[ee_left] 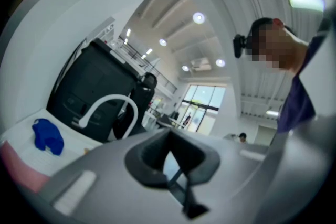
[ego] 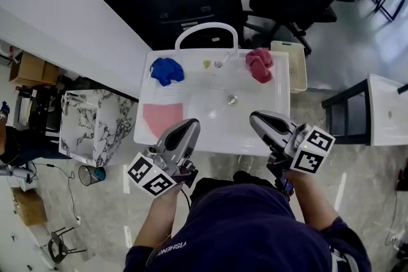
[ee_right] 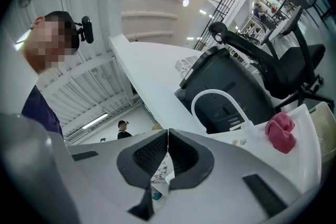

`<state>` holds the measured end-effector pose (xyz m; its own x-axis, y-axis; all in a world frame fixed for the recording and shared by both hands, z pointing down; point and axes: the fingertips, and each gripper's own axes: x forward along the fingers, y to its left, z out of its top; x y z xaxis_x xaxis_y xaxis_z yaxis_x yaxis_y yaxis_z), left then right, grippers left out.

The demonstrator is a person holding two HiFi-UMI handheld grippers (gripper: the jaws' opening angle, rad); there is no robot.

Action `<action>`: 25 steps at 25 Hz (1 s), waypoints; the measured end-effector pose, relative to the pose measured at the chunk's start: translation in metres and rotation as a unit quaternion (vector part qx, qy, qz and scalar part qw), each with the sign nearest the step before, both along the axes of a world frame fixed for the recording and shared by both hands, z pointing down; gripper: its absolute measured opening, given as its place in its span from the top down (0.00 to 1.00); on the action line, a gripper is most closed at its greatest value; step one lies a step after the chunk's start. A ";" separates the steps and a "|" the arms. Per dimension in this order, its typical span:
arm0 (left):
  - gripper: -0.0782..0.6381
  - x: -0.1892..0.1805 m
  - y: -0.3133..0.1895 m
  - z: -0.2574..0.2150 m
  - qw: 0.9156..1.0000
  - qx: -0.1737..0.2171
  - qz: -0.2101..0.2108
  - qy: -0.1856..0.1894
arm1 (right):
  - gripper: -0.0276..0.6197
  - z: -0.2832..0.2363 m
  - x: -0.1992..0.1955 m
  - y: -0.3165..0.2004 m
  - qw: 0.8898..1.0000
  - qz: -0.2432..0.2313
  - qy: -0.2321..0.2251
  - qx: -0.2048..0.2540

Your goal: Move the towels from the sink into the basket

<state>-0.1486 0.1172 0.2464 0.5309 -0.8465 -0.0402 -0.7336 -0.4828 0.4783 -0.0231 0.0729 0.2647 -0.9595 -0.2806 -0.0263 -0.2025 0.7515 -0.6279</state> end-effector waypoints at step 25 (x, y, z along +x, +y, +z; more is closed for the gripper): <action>0.89 -0.014 -0.057 0.018 0.998 -0.009 0.056 -0.012 | 0.95 -0.004 -0.030 -0.053 0.999 0.041 -0.004 -0.017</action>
